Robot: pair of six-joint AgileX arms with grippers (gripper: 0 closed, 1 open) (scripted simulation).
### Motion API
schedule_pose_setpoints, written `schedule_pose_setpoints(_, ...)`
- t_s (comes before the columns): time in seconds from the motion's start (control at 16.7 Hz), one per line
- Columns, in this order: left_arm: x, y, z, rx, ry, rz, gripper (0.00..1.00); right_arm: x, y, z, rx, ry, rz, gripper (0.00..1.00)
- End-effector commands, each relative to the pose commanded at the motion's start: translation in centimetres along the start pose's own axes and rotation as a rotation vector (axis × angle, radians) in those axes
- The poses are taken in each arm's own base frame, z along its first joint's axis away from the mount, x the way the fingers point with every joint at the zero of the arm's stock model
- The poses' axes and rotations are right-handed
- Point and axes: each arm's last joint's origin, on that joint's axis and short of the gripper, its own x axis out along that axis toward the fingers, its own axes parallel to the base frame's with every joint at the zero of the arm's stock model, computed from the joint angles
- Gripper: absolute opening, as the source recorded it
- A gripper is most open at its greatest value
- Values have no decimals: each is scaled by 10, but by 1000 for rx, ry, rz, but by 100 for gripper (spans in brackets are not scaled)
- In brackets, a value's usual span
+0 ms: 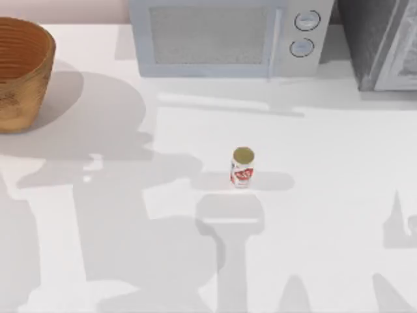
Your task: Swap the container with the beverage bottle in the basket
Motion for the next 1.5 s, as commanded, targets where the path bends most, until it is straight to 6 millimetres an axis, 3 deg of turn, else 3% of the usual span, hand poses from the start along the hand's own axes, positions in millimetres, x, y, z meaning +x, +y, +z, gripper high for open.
schedule_pose_setpoints(0.24,3,-42,20,25,-1,-75,0,0,0,0,0,0,0,100)
schedule_pose_setpoints(0.6,5,-43,19,27,1,-79,0,0,0,0,0,0,0,100)
schedule_pose_setpoints(0.96,56,-46,-5,28,-4,-80,0,0,0,0,0,0,0,100)
schedule_pose_setpoints(1.26,61,-48,-8,27,-4,-78,0,0,0,0,0,0,0,100)
schedule_pose_setpoints(1.5,61,-48,-8,27,-4,-78,30,0,0,0,0,0,0,100)
